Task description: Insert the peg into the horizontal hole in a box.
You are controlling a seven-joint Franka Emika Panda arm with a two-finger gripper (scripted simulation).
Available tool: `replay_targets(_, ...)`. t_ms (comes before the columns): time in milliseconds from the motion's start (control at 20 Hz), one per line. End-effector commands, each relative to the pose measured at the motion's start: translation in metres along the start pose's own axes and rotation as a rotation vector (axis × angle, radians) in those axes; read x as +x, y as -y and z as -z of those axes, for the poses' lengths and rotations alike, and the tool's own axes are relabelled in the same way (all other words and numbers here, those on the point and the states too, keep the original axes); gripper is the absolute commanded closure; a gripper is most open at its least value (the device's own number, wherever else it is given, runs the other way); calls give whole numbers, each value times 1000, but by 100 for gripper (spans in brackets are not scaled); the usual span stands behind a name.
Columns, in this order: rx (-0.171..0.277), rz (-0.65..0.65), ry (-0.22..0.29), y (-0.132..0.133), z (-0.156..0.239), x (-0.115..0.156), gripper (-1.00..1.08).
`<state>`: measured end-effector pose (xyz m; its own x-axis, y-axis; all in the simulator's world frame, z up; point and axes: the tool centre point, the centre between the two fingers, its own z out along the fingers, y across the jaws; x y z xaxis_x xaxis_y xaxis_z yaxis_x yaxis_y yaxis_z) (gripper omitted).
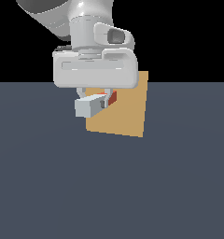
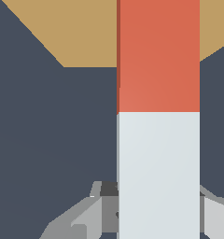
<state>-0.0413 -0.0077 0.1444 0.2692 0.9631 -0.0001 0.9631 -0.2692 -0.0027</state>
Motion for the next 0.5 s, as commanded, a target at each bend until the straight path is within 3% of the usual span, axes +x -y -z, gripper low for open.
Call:
replay_targets(0, -3, 1, -1, 0, 2, 21, 108)
replay_targets(450, -5, 1, -2, -1, 2, 84, 108)
